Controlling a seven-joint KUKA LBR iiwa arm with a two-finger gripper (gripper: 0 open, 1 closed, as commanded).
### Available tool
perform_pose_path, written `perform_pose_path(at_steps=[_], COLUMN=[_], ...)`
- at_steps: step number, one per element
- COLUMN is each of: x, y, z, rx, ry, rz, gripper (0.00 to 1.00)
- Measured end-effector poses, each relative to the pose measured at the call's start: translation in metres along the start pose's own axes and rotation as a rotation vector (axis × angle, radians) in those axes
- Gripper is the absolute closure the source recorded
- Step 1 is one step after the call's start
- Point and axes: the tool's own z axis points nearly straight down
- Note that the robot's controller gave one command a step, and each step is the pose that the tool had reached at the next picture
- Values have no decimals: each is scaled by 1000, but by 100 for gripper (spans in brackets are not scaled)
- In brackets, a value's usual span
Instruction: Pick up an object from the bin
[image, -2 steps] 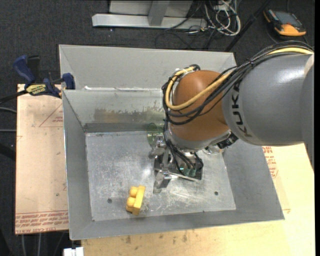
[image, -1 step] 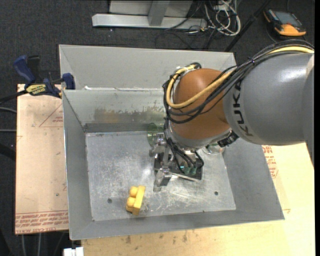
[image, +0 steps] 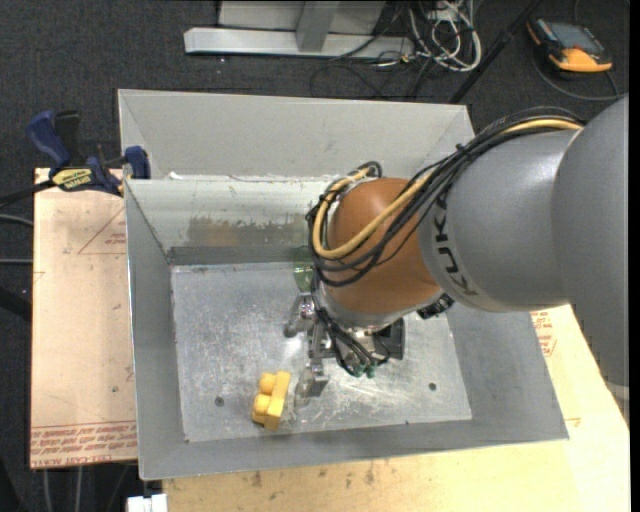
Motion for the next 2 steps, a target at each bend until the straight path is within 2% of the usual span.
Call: perform_pose_path(at_steps=[1, 2], x=[10, 10], y=[42, 41], z=[51, 51], rx=[1, 1], ry=[12, 12], rz=[88, 88], gripper=[100, 100])
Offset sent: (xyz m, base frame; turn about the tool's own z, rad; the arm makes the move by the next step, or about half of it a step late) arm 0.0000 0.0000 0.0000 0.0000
